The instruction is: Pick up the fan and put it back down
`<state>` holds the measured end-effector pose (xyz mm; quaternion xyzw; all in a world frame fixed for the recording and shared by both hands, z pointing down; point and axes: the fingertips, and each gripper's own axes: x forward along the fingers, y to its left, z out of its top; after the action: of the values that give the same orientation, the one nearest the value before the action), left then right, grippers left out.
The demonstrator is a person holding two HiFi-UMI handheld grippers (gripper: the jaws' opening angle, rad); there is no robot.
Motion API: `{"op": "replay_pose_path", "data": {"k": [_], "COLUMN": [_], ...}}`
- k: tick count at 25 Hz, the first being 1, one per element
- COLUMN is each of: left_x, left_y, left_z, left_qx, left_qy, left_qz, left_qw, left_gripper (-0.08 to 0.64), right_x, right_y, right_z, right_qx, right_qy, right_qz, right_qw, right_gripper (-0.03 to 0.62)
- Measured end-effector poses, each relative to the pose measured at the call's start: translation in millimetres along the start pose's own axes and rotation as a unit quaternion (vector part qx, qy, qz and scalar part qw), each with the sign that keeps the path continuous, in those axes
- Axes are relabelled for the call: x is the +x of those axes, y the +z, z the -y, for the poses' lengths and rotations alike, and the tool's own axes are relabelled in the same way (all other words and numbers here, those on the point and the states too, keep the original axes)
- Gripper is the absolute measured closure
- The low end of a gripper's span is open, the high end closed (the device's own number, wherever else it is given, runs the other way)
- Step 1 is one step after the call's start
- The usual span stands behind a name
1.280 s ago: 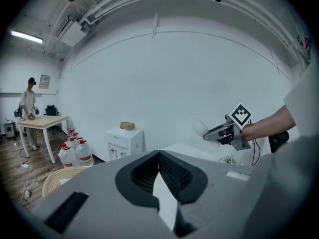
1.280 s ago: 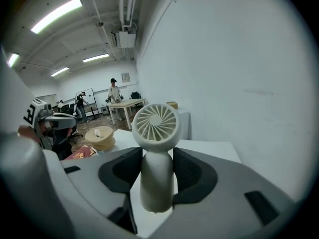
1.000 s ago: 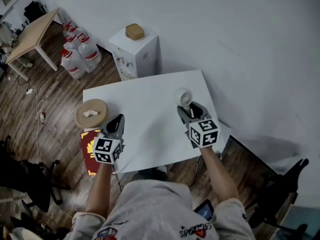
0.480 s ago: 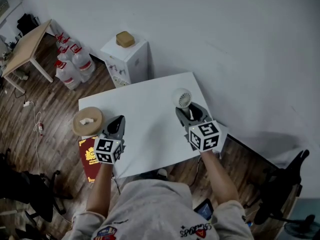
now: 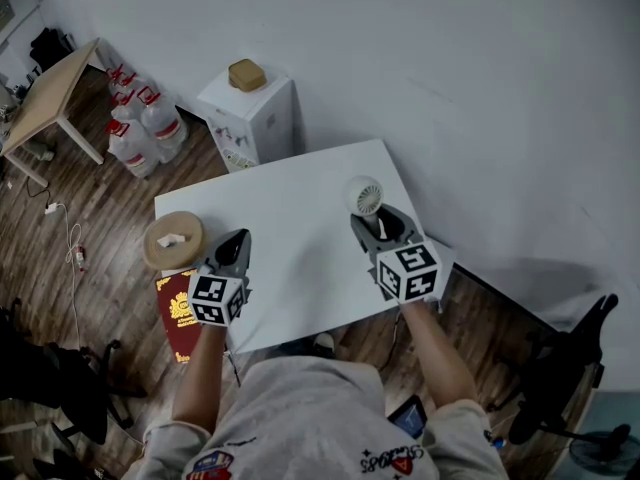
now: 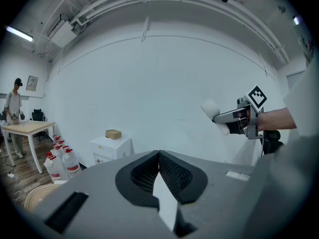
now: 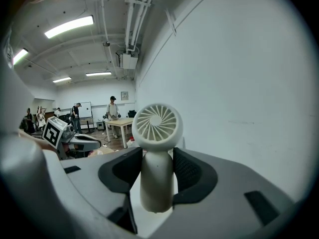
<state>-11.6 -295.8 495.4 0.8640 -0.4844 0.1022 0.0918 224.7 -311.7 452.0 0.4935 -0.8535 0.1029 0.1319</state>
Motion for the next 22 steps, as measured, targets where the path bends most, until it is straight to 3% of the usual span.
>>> {"op": "replay_pose_path", "data": {"k": [13,22], "left_x": [0.9,3.8], "left_y": [-20.8,-42.7], "left_z": [12.2,19.2], "left_qx": [-0.007,-0.014], "left_qy": [-0.013,-0.018], "left_qz": [-0.021,-0.043], "left_qw": [0.9997,0.9988], "left_gripper": [0.555,0.555], "right_x": [-0.2,4.6], "right_y": [-29.4,-81.7], "right_z": [2.9,8.7], "right_qx": [0.006,0.023], "right_qy": [-0.011,-0.016], "right_qz": [-0.028,-0.074], "right_qw": [1.0,0.997], "right_gripper": [0.397,0.396]}}
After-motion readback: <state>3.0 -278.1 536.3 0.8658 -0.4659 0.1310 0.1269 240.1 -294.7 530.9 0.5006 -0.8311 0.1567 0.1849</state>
